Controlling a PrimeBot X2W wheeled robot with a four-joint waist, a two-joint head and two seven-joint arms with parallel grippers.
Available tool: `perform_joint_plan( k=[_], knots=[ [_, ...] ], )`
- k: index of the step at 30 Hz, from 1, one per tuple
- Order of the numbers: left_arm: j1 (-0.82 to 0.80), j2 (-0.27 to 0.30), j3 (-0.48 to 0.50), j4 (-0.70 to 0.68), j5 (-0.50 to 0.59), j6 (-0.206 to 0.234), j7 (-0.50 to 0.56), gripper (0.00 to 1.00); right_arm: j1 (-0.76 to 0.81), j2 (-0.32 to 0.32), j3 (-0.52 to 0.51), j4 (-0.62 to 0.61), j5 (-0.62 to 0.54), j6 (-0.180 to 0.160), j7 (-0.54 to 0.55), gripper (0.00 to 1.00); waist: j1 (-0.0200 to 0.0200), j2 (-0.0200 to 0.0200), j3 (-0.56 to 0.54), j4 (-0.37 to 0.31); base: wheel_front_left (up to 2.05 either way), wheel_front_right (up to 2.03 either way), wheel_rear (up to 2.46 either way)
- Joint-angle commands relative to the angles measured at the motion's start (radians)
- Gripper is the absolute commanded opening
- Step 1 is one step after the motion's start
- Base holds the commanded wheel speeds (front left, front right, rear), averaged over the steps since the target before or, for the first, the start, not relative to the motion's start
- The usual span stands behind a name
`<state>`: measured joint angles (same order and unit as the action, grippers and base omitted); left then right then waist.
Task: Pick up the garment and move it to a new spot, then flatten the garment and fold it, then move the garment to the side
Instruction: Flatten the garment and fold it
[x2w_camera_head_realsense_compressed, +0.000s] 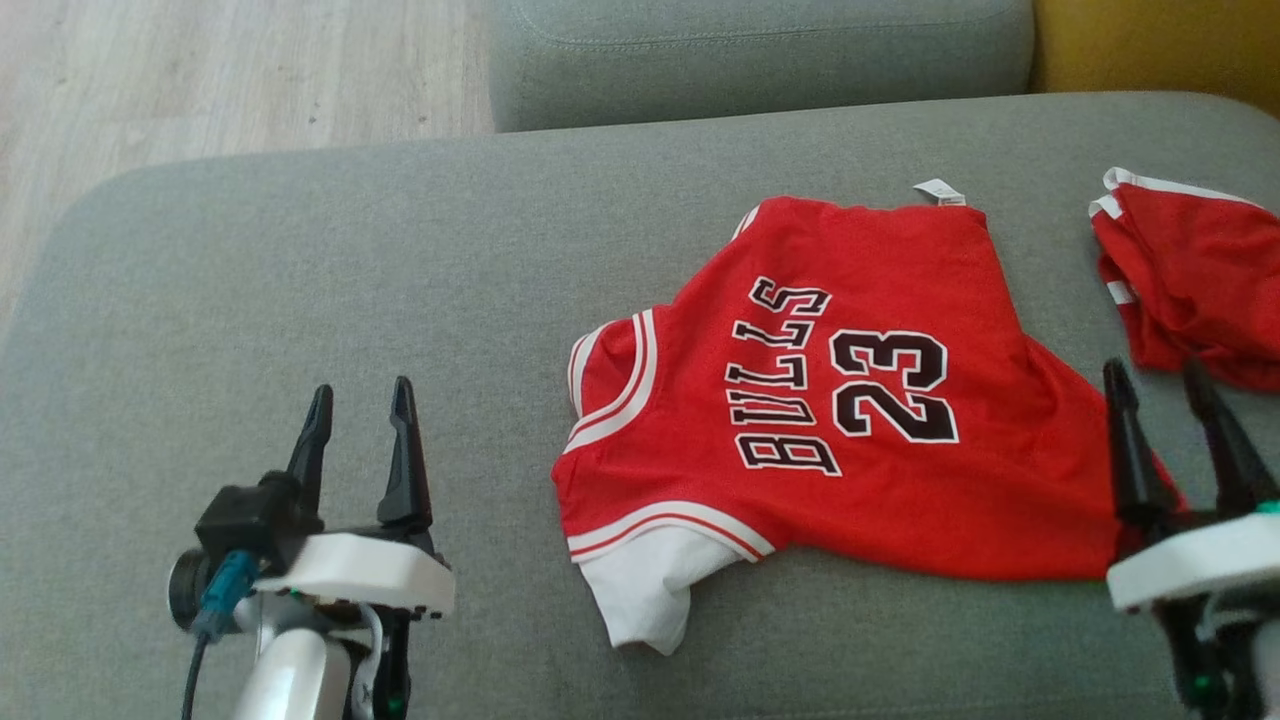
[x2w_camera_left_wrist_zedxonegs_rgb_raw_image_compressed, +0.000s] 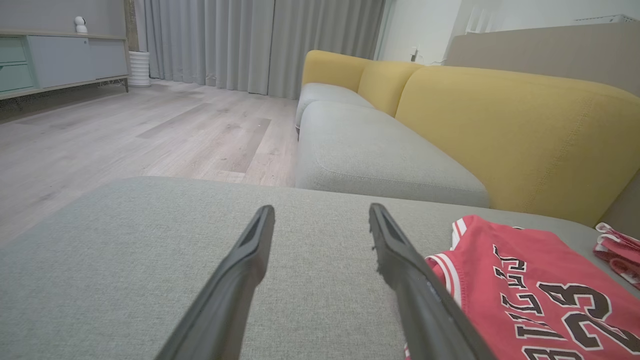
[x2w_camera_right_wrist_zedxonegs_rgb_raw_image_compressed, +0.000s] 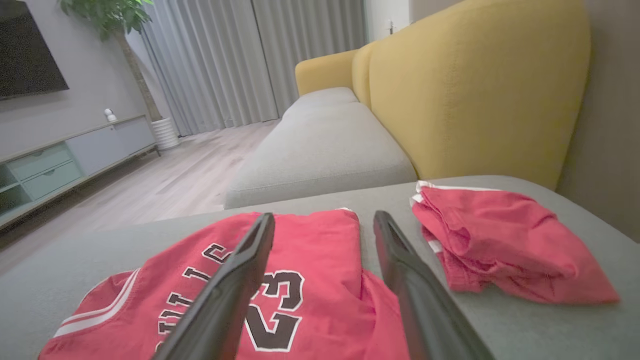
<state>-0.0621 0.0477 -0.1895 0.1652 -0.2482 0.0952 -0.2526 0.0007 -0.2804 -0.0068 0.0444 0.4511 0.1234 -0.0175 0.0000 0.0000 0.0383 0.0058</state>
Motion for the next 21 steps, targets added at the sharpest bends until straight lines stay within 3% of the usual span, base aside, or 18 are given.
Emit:
perform_joint_plan(
  k=[1, 4, 8, 12, 16, 17, 21],
  knots=[
    [-0.029, 0.003, 0.032, -0.036, 0.001, -0.007, -0.009, 1.00, -0.018, -0.006, -0.002, -0.013, -0.028, 0.007, -0.036, 1.00, 0.0000, 0.0000, -0.001, 0.000, 0.00, 0.00, 0.00],
    [-0.028, 0.003, 0.027, -0.030, -0.001, -0.011, -0.009, 1.00, -0.012, 0.032, -0.010, 0.038, -0.051, 0.007, -0.089, 1.00, 0.0000, 0.0000, 0.000, -0.001, 0.00, 0.00, 0.00],
    [-0.040, 0.003, 0.021, -0.014, 0.009, -0.025, -0.009, 1.00, -0.027, 0.034, 0.004, 0.082, -0.057, 0.007, -0.108, 1.00, 0.0000, 0.0000, -0.002, -0.008, 0.00, 0.00, 0.00],
    [-0.090, 0.012, -0.001, 0.041, -0.005, -0.079, 0.026, 1.00, -0.048, 0.030, 0.002, 0.103, -0.049, 0.007, -0.119, 1.00, 0.0000, 0.0000, -0.006, -0.019, 0.00, 0.00, 0.00],
    [-0.203, 0.040, -0.022, 0.117, -0.068, -0.156, 0.237, 1.00, -0.066, 0.025, 0.007, 0.114, -0.040, 0.007, -0.122, 1.00, 0.0000, 0.0000, -0.001, -0.037, 0.00, 0.00, 0.00],
    [-0.255, 0.050, -0.030, 0.162, -0.128, -0.186, 0.377, 1.00, -0.074, 0.027, 0.012, 0.118, -0.037, 0.007, -0.125, 1.00, 0.0000, 0.0000, 0.002, -0.051, 0.00, 0.00, 0.00],
    [-0.341, 0.077, -0.044, 0.255, -0.258, -0.215, 0.644, 1.00, -0.090, 0.031, 0.027, 0.131, -0.028, 0.007, -0.127, 1.00, 0.0000, 0.0000, 0.017, -0.086, 0.00, 0.00, 0.00]
  ],
)
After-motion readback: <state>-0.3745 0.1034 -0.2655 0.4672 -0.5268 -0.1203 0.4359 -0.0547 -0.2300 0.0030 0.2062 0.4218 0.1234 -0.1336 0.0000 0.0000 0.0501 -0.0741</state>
